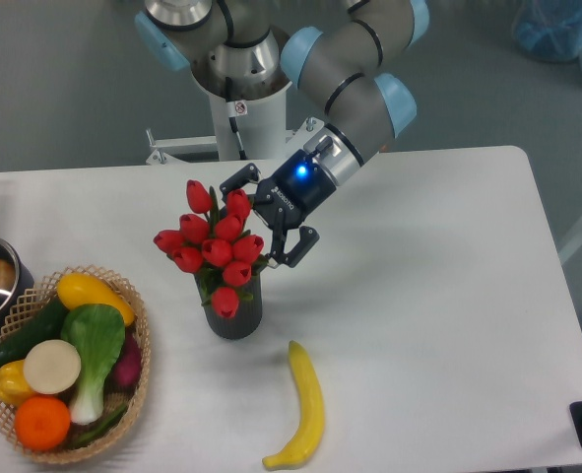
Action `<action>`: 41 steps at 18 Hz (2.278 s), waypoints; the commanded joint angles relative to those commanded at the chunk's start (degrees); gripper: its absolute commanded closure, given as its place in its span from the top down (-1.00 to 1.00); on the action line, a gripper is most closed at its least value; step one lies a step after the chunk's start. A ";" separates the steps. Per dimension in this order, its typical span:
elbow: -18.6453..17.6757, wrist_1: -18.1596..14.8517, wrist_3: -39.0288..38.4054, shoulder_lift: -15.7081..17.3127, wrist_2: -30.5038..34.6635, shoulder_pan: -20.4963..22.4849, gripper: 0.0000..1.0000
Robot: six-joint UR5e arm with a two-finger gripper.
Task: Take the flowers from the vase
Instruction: 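Lower the gripper around the tulip stems just above the vase rim, then close the gripper on the tulip stems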
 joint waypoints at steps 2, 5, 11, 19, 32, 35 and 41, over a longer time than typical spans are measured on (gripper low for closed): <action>0.00 0.00 0.00 -0.09 0.09 0.00 1.00; -0.09 0.00 -0.44 -0.09 0.00 0.00 1.00; 0.09 0.09 -0.44 -0.35 0.09 0.00 1.00; 0.62 0.26 0.09 -1.93 -0.09 -1.41 1.00; 1.76 0.61 0.18 -3.25 -0.09 -2.64 1.00; 1.85 1.05 0.18 -3.78 -0.09 -2.81 1.00; 1.85 1.67 0.18 -4.04 -0.09 -3.16 1.00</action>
